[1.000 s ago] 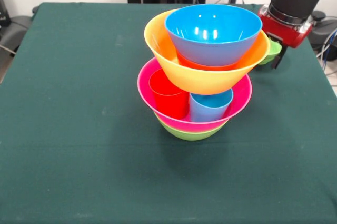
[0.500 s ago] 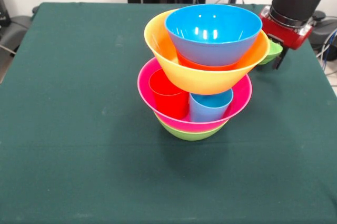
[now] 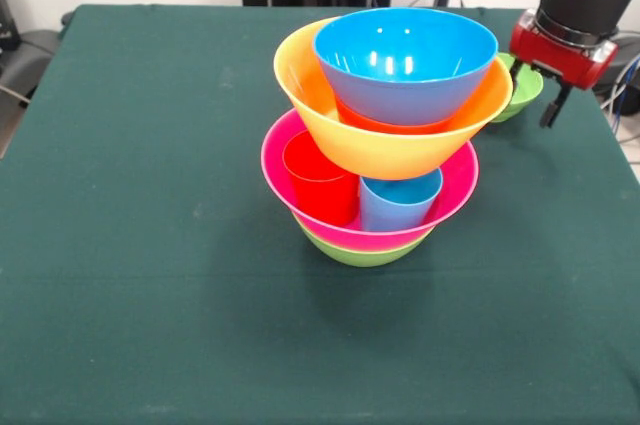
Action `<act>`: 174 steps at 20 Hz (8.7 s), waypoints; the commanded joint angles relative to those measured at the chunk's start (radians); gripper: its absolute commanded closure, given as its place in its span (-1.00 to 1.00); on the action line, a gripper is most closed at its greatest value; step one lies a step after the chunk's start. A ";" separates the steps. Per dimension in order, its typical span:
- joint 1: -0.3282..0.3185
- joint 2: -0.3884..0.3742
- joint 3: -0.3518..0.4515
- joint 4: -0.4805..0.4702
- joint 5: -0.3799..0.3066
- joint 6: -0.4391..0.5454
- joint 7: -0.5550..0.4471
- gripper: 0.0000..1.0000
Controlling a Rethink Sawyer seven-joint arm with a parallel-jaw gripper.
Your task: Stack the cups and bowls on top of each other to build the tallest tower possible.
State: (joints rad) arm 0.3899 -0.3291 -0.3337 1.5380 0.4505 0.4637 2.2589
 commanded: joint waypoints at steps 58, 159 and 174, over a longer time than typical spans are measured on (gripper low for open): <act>0.002 0.039 0.113 0.135 0.064 -0.030 0.178 -1.00; -0.286 0.173 -0.304 -1.236 -0.213 0.999 -0.200 1.00; -0.305 0.172 -0.307 -1.251 -0.227 1.051 -0.286 1.00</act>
State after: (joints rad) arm 0.1012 -0.1549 -0.6848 0.3016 0.2593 1.3914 2.2770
